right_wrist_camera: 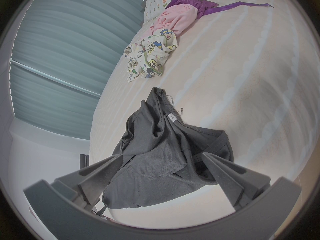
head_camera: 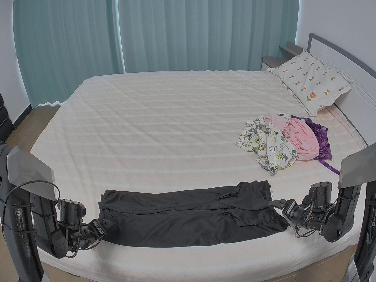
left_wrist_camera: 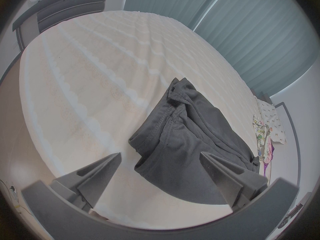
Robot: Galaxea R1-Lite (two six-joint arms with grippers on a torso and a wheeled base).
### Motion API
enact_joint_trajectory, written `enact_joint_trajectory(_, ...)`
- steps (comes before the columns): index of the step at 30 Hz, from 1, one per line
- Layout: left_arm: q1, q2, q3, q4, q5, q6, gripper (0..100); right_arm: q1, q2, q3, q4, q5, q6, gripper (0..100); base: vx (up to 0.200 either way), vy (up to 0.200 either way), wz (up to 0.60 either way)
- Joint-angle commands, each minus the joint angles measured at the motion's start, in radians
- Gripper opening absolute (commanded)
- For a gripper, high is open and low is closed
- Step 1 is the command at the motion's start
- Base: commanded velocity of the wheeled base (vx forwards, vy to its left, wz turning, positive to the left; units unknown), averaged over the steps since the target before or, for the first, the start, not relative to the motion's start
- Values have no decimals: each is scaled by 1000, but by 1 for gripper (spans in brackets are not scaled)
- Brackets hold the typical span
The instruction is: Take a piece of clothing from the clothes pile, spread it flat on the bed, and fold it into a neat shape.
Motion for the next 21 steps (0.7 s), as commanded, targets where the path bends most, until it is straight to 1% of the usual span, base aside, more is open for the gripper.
enact_joint_trajectory(1,-4,33,-9,-2,13,4,100,2,0,0,0,0,0,100,0,0,0)
enact_joint_trajectory(4,-4,48,-29,-2,28,8,100,2,-2,0,0,0,0,100,0,0,0)
enact_joint_trajectory(5,-5,53,-37,-2,39,7,0,2,-2,0,0,0,0,100,0,0,0)
enact_joint_trajectory(10,-5,59,-32,0,78,11,0,2,-2,1,0,0,-2,100,0,0,0)
enact_joint_trajectory(14,-2,54,0,1,84,53,0,2,-2,3,1,-1,-3,100,0,0,0)
enact_joint_trajectory(19,-2,53,30,1,140,103,0,3,-5,11,1,-1,-5,100,0,0,0)
enact_joint_trajectory(21,-2,56,35,1,143,116,0,3,-3,11,1,-1,-5,100,0,0,0)
